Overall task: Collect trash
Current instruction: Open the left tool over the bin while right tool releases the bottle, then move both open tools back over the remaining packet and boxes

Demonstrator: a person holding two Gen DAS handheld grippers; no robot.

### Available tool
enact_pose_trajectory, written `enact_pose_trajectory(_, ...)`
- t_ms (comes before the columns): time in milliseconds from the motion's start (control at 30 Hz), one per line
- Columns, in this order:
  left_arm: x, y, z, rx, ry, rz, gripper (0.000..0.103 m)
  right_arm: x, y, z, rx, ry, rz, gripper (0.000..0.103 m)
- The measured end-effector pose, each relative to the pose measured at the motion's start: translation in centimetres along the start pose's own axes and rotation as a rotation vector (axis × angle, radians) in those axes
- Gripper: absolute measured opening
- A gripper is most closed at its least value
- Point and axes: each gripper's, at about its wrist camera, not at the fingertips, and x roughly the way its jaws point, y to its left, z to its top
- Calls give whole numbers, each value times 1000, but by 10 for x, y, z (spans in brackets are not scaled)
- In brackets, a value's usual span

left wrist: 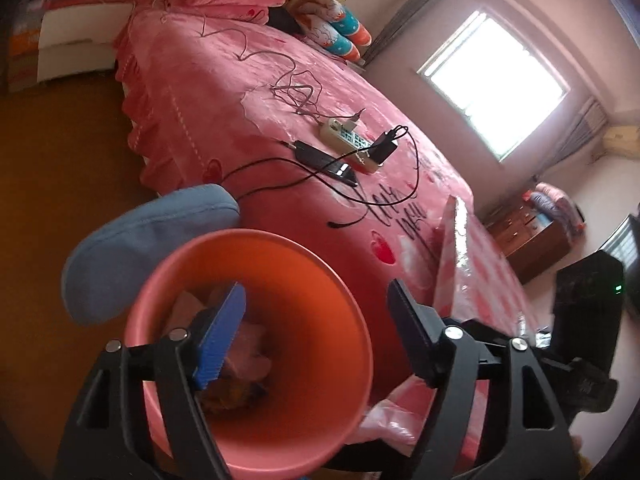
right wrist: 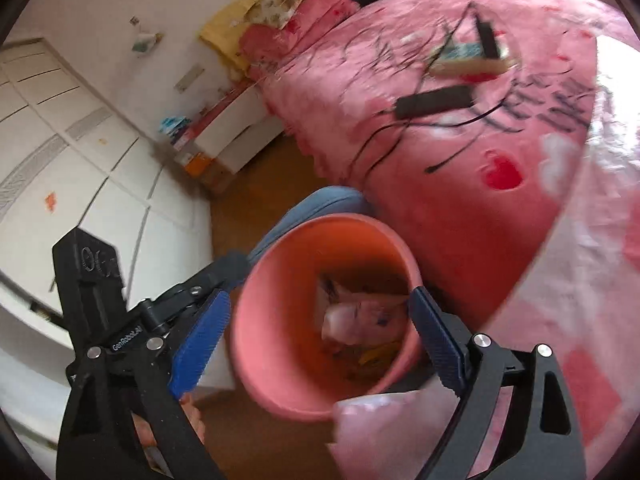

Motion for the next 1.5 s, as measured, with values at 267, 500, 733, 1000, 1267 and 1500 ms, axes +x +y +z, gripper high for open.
enact_pose_trajectory(267,0,-23,-1,83,-16,50,87,-55,-36,-10,33,-141,-100,90)
enact_pose_trajectory(500,1,-51,-7,134,3,24,88,-89,-59,-27,43,-237,-164,95)
enact_pose_trajectory(733,8,-92,-20,204,37,-20,89,-129,-77,-43,28,-329,-243,98)
enact_pose_trajectory(1000,14,-138,-39,289,74,-64,89,-161,-100,-54,48,-383,-358,98)
enact_pose_trajectory(1267,18,-173,-53,338,86,-82,92,-178,-117,-62,57,-412,-429,98)
enact_pose_trajectory(1500,24,-197,-65,382,109,-84,93,-193,-128,-70,56,-437,-482,98)
